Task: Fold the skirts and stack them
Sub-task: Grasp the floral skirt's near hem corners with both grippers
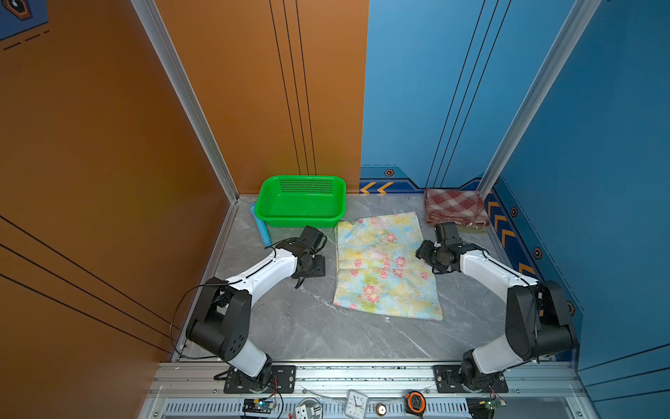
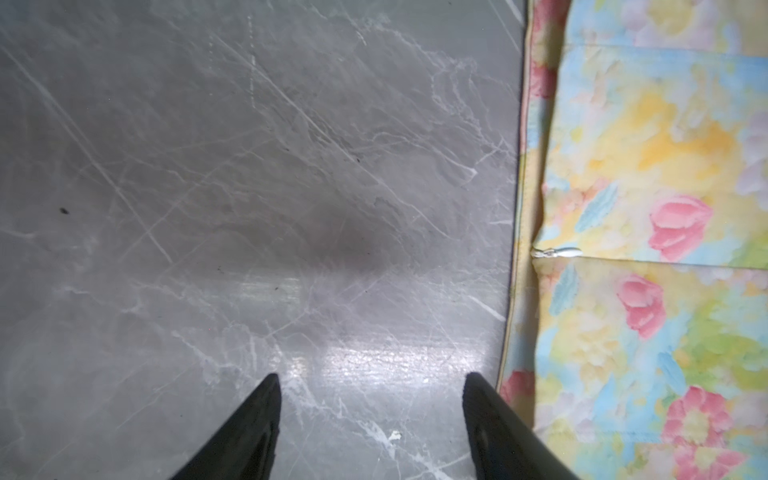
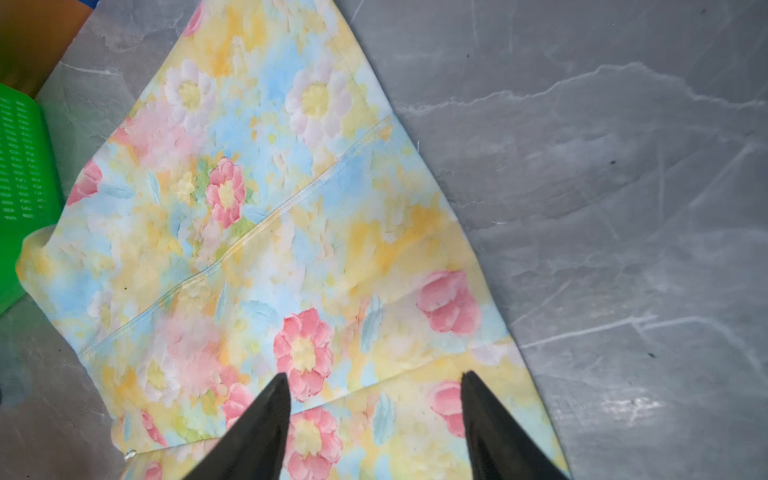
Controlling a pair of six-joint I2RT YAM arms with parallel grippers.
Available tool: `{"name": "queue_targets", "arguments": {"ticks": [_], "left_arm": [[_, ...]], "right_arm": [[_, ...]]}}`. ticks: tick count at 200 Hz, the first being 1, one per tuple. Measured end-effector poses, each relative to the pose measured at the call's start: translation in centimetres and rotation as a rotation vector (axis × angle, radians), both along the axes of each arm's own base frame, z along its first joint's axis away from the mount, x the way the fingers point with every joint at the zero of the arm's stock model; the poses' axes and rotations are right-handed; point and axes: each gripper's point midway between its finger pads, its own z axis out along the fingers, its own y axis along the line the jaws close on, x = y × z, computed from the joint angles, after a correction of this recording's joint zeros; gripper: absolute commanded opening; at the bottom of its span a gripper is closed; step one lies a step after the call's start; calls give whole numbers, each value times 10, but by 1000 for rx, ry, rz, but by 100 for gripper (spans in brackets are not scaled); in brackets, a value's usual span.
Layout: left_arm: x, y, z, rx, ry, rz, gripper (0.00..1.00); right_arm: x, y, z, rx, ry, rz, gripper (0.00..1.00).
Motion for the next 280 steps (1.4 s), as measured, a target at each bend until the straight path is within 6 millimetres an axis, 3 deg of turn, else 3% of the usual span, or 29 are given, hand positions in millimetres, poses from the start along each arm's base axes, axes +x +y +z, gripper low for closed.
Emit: {"name": "queue_targets", "arguments": {"ticks": [43, 77, 130, 161, 188, 216, 228, 252, 280], "left_arm": [[-41, -32, -20, -41, 28, -129, 65], [-57, -46, -26, -96, 9, -165, 65], [-66, -72, -28, -152, -28, -211, 62], [-64, -82, -24, -182, -55, -216, 57], [-64, -89, -21, -202, -67, -215, 48], [-65, -93, -21, -215, -68, -210, 14], [-65, -94, -21, -219, -70, -209, 0], [-63, -93, -20, -225, -69, -205, 0], [-51, -95, -7, -249, -86, -192, 0]], "right_arm": [[-64, -13, 5, -10, 1, -2, 67], [-111, -23, -6, -36, 41, -13, 64], [-153, -27, -29, -57, 133, -10, 60], [-168, -25, -44, -63, 185, 5, 52], [-176, -21, -51, -56, 214, 29, 35], [-177, -17, -52, -42, 221, 47, 0], [-176, -15, -51, -32, 214, 44, 0], [-170, -14, -43, -28, 192, 46, 0], [-150, -8, -20, -17, 135, 51, 0]]}}
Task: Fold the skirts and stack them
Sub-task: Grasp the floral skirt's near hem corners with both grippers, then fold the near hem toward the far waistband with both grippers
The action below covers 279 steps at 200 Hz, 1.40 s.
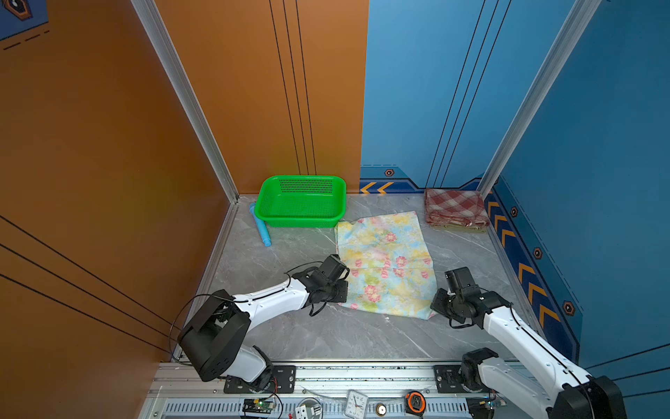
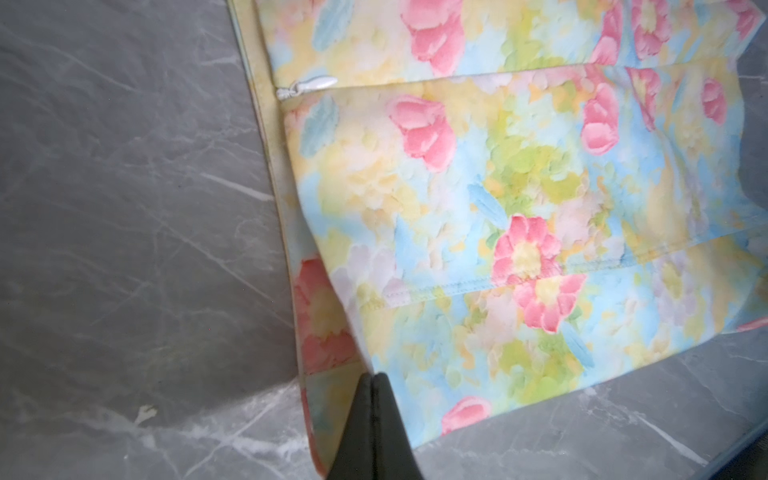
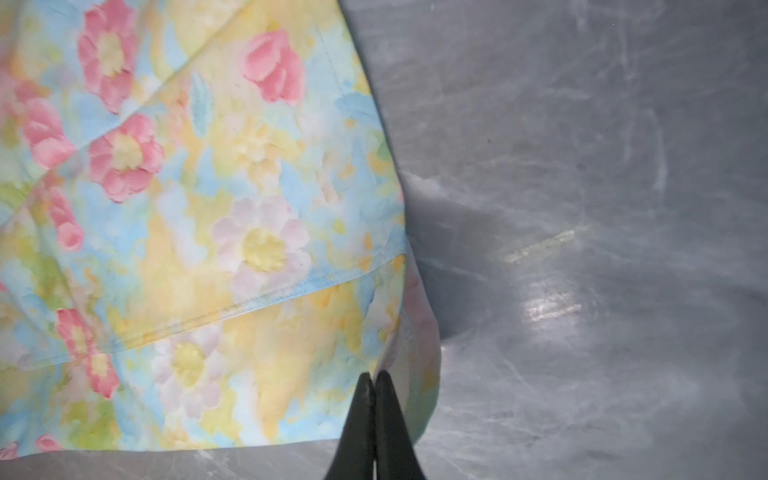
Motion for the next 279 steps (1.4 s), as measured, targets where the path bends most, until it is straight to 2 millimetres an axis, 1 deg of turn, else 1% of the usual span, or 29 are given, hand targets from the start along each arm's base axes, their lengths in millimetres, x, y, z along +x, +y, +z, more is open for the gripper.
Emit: {"name": "queue_targets", "arguments": {"ticks": [21, 40, 60, 76, 85, 93, 107, 111, 118, 124, 130, 142, 160, 181, 199, 211, 237, 255, 279], "left_arm": [[17, -3, 16, -33, -24, 17, 0], [35, -1, 26, -55, -42, 38, 0], [56, 4, 29, -59, -44, 65, 0], [74, 5, 24, -59, -28, 83, 0], [83, 3, 20, -59, -18, 86, 0], [90, 2, 15, -55, -7, 89, 0], [97, 2, 5, -48, 15, 92, 13], [98, 2, 2, -45, 22, 91, 18], [99, 3, -2, -39, 32, 91, 30], [98, 3, -5, -35, 41, 90, 39], [96, 4, -6, -31, 51, 92, 44], [93, 6, -6, -24, 59, 92, 49], [88, 10, -1, -16, 59, 88, 52], [75, 18, 11, -20, 44, 90, 53], [59, 28, 16, -21, 41, 95, 53], [49, 35, 13, -12, 49, 102, 54], [28, 49, -1, 16, 85, 117, 53], [14, 57, -8, 35, 105, 120, 53], [5, 56, -11, 45, 112, 110, 53]], "right_arm": [[16, 3, 17, 5, -35, 4, 0], [32, 1, 30, 1, -55, -3, 0], [52, -5, 38, -9, -64, -19, 0], [66, -9, 35, -14, -53, -25, 0], [73, -10, 31, -13, -39, -26, 9], [79, -11, 25, -10, -26, -26, 21], [84, -12, 13, -10, 7, -20, 48], [85, -13, 10, -9, 16, -24, 53], [85, -13, 6, -13, 28, -21, 57], [85, -13, 4, -15, 36, -16, 60], [85, -14, 3, -16, 37, -13, 63], [86, -14, 6, -18, 26, -6, 65], [85, -14, 15, -20, -8, -4, 65], [76, -17, 23, -23, -41, -7, 65], [63, -18, 21, -23, -43, -8, 64], [53, -20, 16, -24, -30, -10, 63], [34, -21, 6, -26, 4, -11, 62], [28, -20, 5, -27, 13, -7, 62], [23, -13, 4, -28, 21, 15, 60]]}}
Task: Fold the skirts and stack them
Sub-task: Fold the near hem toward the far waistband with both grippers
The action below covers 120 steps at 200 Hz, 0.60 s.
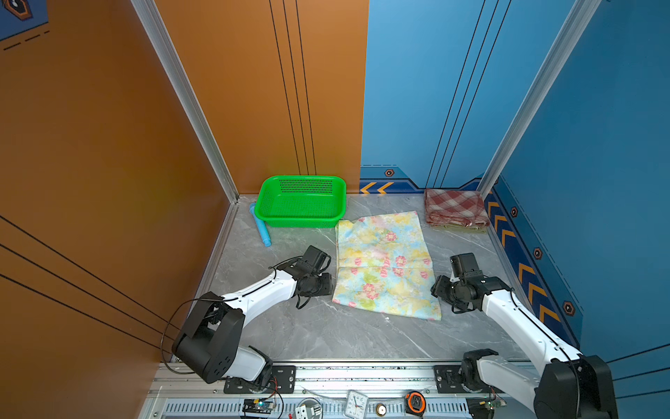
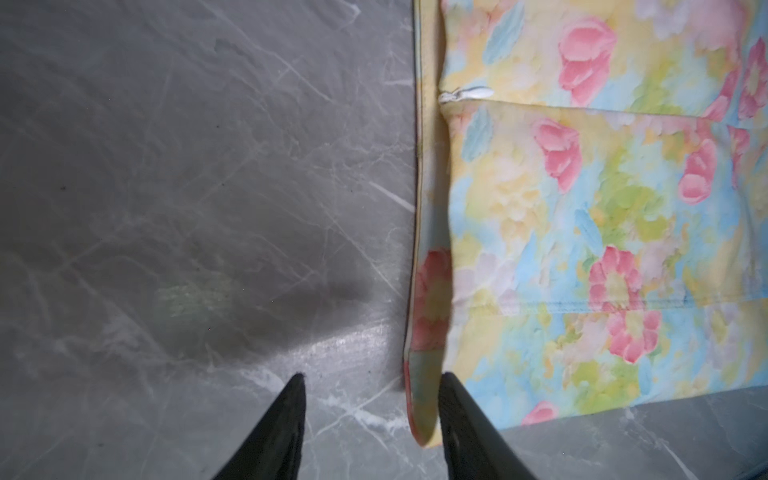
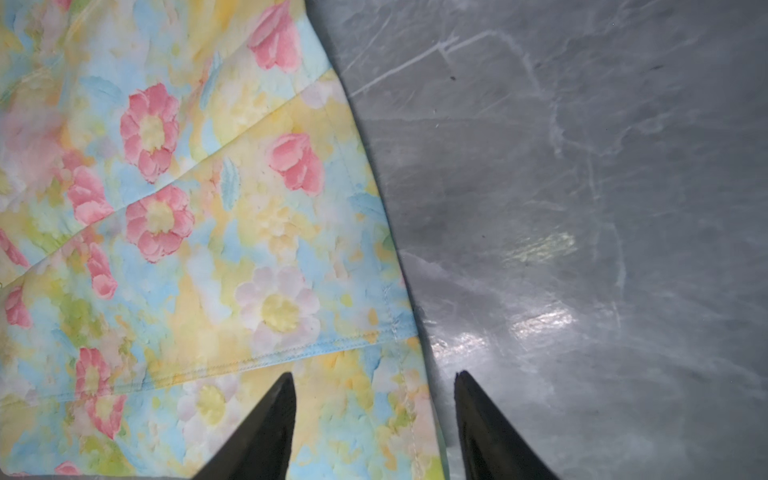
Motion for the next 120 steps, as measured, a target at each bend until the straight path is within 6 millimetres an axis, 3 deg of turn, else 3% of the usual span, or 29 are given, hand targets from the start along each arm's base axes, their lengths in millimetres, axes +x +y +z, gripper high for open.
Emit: {"name": "queue_targets", "arguments": {"ticks": [71, 94, 120], "left_arm": [[-11, -23, -12, 2, 18, -52, 51], [-12, -26, -18, 5, 32, -52, 45], [-11, -33, -18, -6, 31, -54, 34]], "right_arm": [[-22, 9, -30, -42, 109, 50, 55], [-27, 8, -38, -68, 138, 61, 52], [-31, 8, -41, -79, 149, 66, 40]]}}
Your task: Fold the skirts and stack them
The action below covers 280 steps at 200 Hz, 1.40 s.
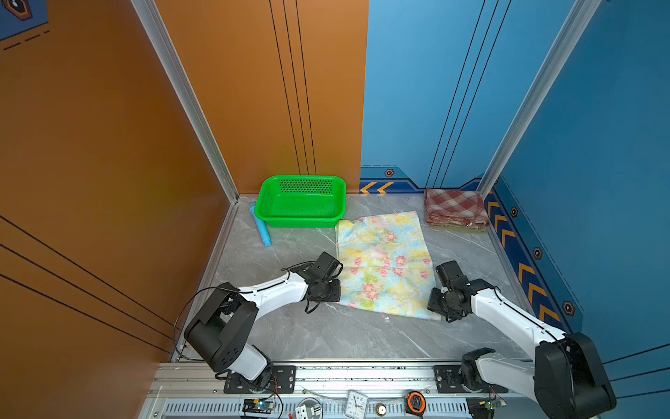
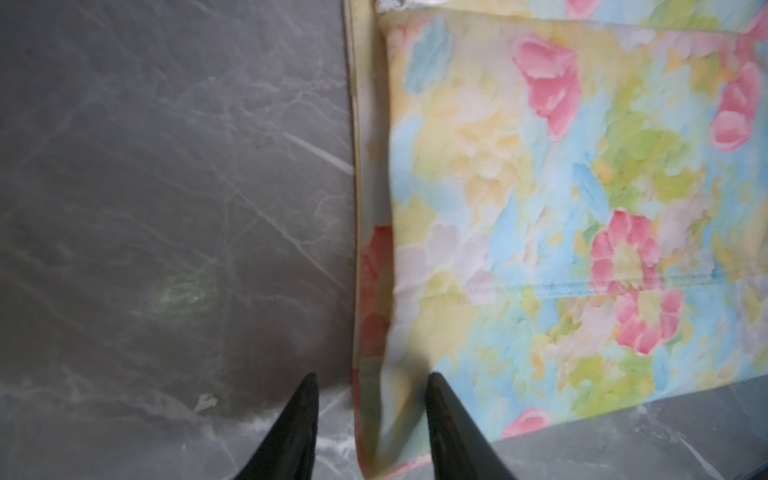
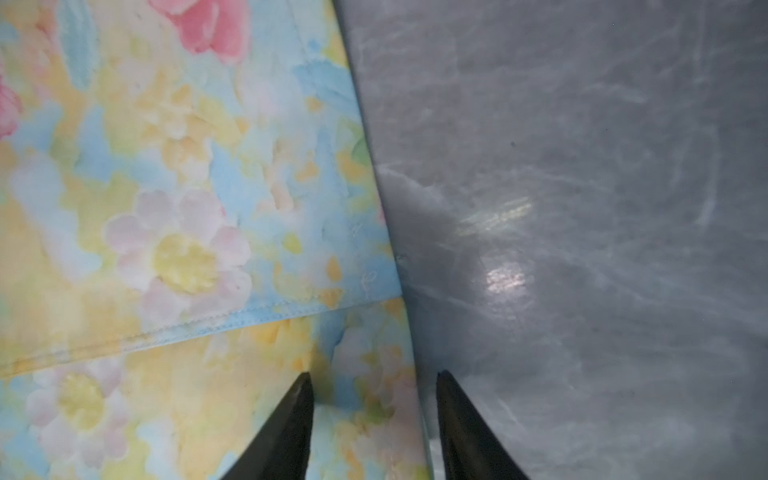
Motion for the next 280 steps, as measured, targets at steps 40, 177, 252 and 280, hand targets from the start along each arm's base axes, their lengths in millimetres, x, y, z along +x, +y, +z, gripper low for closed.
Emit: {"name": "queue_targets", "arguments": {"ticks": [40, 177, 252, 280], "left_arm": [[7, -14, 10, -37, -29, -4, 0], [118, -25, 45, -57, -150, 45, 0], [132, -12, 2, 70, -76, 44, 0], [130, -1, -1, 116, -67, 63, 0]], "right_arm": [[0, -3, -1, -11, -2, -9, 2], [124, 1, 39, 35, -119, -70, 0], [139, 1, 3, 2, -49, -53, 0], [140, -7, 3, -45, -59, -54, 0]]}}
